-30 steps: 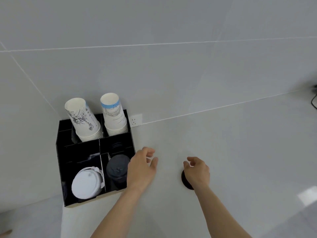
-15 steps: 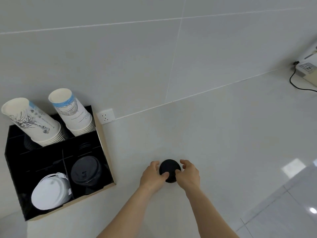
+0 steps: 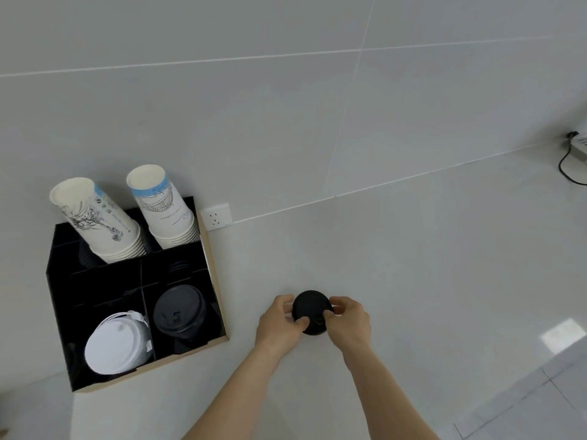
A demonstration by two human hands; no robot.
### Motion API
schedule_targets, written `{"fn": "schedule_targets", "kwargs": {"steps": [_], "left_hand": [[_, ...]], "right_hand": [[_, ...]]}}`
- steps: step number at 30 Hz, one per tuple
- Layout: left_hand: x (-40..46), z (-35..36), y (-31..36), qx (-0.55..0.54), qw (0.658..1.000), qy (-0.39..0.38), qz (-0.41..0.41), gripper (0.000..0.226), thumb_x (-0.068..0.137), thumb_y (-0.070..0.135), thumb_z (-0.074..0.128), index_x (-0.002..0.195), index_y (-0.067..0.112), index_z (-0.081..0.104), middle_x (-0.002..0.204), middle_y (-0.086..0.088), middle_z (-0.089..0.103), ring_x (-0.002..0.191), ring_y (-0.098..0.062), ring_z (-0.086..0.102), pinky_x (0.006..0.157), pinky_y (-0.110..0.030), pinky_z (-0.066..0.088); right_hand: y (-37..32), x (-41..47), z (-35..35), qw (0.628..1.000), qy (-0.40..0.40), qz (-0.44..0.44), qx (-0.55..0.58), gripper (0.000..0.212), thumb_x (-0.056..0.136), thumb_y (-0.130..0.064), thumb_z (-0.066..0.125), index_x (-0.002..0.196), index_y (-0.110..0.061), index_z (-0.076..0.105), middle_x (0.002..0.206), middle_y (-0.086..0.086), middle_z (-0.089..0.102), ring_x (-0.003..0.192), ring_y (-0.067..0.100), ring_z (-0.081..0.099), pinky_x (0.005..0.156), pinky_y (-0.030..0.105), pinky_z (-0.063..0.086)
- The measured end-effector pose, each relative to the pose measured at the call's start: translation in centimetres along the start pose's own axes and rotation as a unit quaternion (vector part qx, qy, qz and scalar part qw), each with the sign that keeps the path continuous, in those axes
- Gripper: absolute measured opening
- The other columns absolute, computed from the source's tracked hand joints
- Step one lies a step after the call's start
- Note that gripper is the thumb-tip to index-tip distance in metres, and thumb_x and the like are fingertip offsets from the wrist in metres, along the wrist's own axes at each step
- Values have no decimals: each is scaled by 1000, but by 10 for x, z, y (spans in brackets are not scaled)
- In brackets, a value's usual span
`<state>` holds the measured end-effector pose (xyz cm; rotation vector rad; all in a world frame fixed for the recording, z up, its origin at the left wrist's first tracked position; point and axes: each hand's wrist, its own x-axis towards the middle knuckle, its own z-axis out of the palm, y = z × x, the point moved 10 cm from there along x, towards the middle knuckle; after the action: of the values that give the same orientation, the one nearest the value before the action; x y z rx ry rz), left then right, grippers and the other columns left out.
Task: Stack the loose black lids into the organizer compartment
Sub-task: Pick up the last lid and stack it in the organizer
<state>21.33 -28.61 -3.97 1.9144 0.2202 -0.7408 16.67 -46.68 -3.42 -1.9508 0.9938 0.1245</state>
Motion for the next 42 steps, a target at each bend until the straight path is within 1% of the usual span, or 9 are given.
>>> {"fn": "schedule_targets", "kwargs": {"steps": [3,5,13,17,22,28,35,39,42], "left_hand": [[-7,-36,12,-10,999,43,29,42,82,21,71,120,32,57,111,18,61,87,6,63,67,-14,43],[-13,-62,18,-17,996,72,44,37,82,21,71,116,32,60,105,22,62,84,11,62,67,-16,45],[-37,-167,28,-25,982,167,89,31,82,21,72,112,30,68,100,21,67,87,2,67,91,-32,52],[-44,-211,19,-31,972,209,104,29,83,18,73,110,27,70,97,15,71,83,7,64,77,-15,46],[-50,-254,-8,-22,964,251,86,32,81,24,76,112,28,69,94,17,67,80,8,62,76,-18,46],[-46,-265,-37,9,967,248,63,38,77,23,80,113,26,68,94,14,70,81,0,66,84,-28,54],[-39,-257,-56,32,968,243,47,41,78,24,80,115,24,65,102,9,70,91,-13,68,91,-38,55],[-37,-254,-62,35,967,250,46,40,77,25,81,114,24,64,102,9,71,88,-11,69,88,-39,55],[-36,-252,-60,58,963,256,55,41,77,29,80,114,27,63,104,8,69,87,-10,67,85,-37,56]], "right_hand": [[-29,-8,9,1000,1,-25,14,28,82,-17,63,109,-24,68,95,-6,69,85,16,64,81,37,55],[-51,-15,17,999,4,-45,21,25,82,-19,64,105,-25,69,92,-6,70,83,15,65,79,36,55],[-144,-55,58,990,-3,-138,22,16,81,-22,63,93,-28,73,81,-14,70,75,6,64,74,34,56],[-180,-78,87,983,-17,-185,4,15,81,-26,64,92,-29,74,81,-14,70,76,11,66,75,34,55],[-203,-103,129,969,-56,-237,-47,17,83,-27,65,98,-27,74,89,-9,73,82,13,68,75,27,50],[-200,-116,158,955,-78,-270,-91,10,83,-20,65,82,-12,71,74,4,72,73,22,66,69,33,53],[-185,-113,178,947,-108,-271,-132,8,84,-21,66,87,-20,73,59,-13,54,59,7,52,64,24,43],[-181,-111,178,950,-100,-270,-123,8,84,-17,67,86,-20,74,68,-8,66,64,10,61,64,28,51],[-174,-108,177,953,-94,-264,-112,9,84,-15,68,89,-19,74,77,-5,71,72,15,66,72,32,56]]}}
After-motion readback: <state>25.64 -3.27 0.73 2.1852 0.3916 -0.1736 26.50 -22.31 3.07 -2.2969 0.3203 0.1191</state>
